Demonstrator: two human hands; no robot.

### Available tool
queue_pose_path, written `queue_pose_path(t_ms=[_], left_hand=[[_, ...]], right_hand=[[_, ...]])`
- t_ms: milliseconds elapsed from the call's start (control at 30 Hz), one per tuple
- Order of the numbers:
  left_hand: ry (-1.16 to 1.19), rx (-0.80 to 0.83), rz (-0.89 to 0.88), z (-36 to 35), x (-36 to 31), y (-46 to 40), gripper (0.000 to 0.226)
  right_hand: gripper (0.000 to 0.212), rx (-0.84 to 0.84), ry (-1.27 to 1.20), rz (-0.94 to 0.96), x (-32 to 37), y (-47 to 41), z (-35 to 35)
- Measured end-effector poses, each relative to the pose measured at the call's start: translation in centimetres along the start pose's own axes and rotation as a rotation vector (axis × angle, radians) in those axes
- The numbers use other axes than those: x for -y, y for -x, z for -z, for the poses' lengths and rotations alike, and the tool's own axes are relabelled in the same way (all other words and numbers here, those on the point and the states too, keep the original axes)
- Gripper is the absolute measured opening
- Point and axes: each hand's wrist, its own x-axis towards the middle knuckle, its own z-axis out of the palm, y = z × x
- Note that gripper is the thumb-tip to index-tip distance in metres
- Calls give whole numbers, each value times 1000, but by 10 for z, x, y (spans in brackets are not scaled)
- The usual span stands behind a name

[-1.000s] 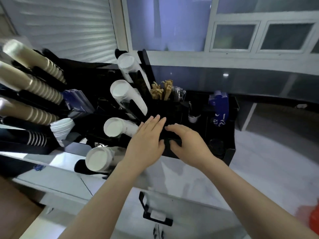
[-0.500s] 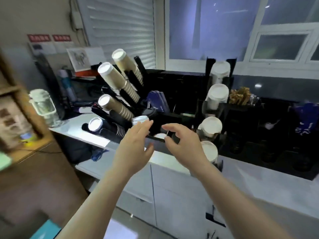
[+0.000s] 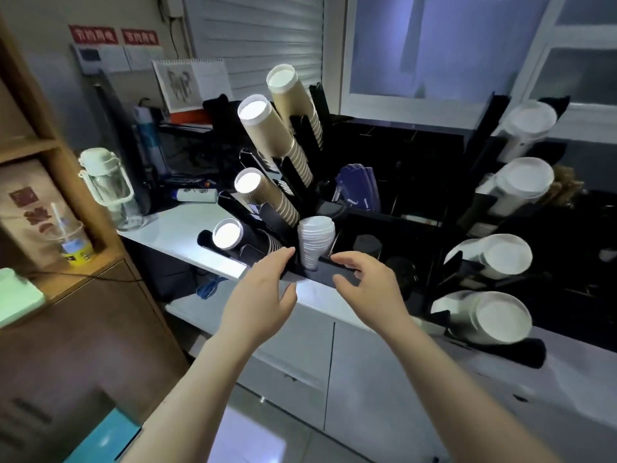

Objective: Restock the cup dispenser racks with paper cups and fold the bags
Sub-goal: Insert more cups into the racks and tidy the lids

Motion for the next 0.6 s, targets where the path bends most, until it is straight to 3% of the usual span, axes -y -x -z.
queue_pose_path(t_ms=[200,433,600], left_hand=[[-60,219,-41,-47,36,-37,61],[-171,407,-67,-93,74,-72,72],[-182,522,-76,-97,98,-89,79]], right_hand=[[38,-64,-46,-80,-35,-62,-31],[51,-40,177,-22,-67,-135,-64],[83,241,664,194,-65,-165,-80]])
